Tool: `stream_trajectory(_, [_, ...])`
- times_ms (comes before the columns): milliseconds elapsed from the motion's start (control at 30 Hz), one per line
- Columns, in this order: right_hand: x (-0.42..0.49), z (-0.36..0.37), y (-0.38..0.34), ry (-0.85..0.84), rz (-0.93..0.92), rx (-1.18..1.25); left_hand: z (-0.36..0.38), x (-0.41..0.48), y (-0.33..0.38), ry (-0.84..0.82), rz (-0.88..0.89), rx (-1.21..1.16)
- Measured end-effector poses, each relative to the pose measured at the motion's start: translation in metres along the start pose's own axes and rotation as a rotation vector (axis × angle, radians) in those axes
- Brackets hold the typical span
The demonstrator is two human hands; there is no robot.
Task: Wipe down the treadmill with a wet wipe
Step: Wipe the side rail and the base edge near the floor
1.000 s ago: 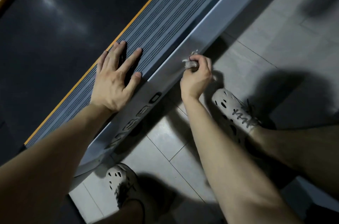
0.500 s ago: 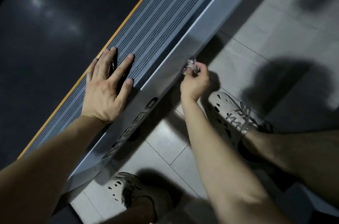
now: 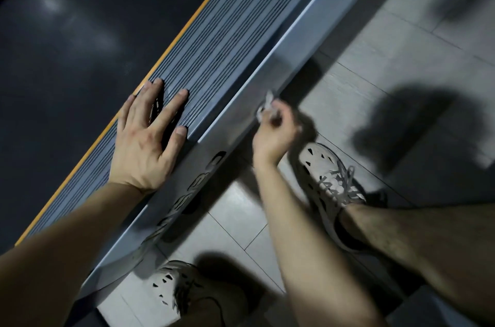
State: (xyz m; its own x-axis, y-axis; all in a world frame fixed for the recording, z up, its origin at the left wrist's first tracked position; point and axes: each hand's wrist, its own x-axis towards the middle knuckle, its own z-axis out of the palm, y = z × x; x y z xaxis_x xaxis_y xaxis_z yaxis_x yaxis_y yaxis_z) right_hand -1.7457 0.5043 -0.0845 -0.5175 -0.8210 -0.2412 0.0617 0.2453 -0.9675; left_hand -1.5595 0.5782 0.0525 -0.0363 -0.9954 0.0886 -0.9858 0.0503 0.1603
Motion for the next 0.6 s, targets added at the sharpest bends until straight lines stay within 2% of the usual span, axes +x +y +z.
stream_trajectory(67, [0.037, 0.005, -0.041, 0.091, -0.123, 0.026, -0.001, 0.0, 0.0, -0.005, -0.005, 0.002])
stream_trajectory(100, [0.037, 0.008, -0.057, 0.084, -0.177, 0.061, -0.001, 0.0, 0.001, -0.008, -0.007, 0.009])
stream_trajectory(200, [-0.031, 0.005, -0.082, -0.048, -0.272, 0.115, 0.0, 0.001, 0.0, -0.018, -0.007, 0.028])
stream_trajectory(300, [-0.114, -0.016, -0.064, -0.281, -0.302, 0.069, -0.001, 0.001, -0.001, -0.024, 0.007, 0.049])
stream_trajectory(367, [-0.115, -0.022, -0.054, -0.33, -0.352, 0.055, -0.001, 0.001, -0.001, -0.019, 0.009, 0.046])
stream_trajectory(433, [-0.067, -0.009, -0.052, -0.213, -0.337, 0.045, 0.0, 0.002, 0.0, -0.015, 0.007, 0.039])
stream_trajectory(533, [0.038, 0.013, -0.07, 0.014, -0.203, 0.057, 0.001, 0.0, -0.001, -0.017, -0.002, 0.03])
stream_trajectory(600, [0.077, 0.015, -0.083, 0.069, -0.134, 0.057, 0.0, 0.001, 0.0, -0.022, 0.004, 0.021])
